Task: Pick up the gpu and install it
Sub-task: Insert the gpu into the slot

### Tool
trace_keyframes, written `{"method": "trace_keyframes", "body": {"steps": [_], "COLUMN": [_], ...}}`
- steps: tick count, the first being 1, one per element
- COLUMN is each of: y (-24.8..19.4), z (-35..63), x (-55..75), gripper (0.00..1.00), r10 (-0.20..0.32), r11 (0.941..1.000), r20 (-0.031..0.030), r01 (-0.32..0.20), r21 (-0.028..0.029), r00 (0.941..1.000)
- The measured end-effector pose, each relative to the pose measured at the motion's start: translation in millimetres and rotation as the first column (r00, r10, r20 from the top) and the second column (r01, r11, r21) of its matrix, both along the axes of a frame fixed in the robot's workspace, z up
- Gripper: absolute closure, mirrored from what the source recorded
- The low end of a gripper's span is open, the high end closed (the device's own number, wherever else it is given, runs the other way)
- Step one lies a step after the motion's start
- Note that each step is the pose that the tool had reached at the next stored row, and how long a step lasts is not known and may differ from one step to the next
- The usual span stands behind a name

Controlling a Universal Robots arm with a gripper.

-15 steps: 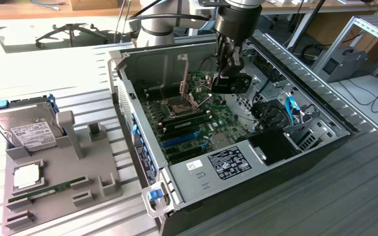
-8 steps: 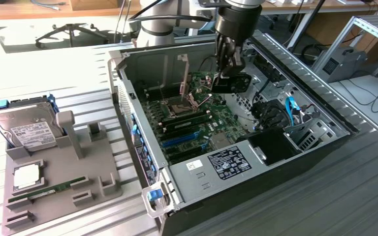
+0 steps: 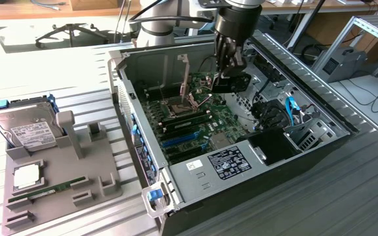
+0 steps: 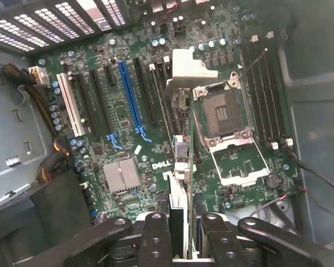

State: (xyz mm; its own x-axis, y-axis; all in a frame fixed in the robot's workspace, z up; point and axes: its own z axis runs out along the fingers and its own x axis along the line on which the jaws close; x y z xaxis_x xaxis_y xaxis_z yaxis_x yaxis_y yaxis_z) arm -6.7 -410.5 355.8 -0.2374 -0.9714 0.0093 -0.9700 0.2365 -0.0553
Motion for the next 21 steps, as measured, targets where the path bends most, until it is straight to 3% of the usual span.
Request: {"method": "trace_keyframes", "body": {"steps": [12,21], "y": [0.0,0.0], "z": [0.0,0.0], "x": [0.0,0.0], "gripper": [0.74,0.74], "r10": [0.077,0.133], "r11": [0.997,0.9911], "r20": [-0.0002,-0.0006], "r01": [-0.077,-0.133], "r21": [-0.0048,-0.009], "r00": [0.997,0.9912]}}
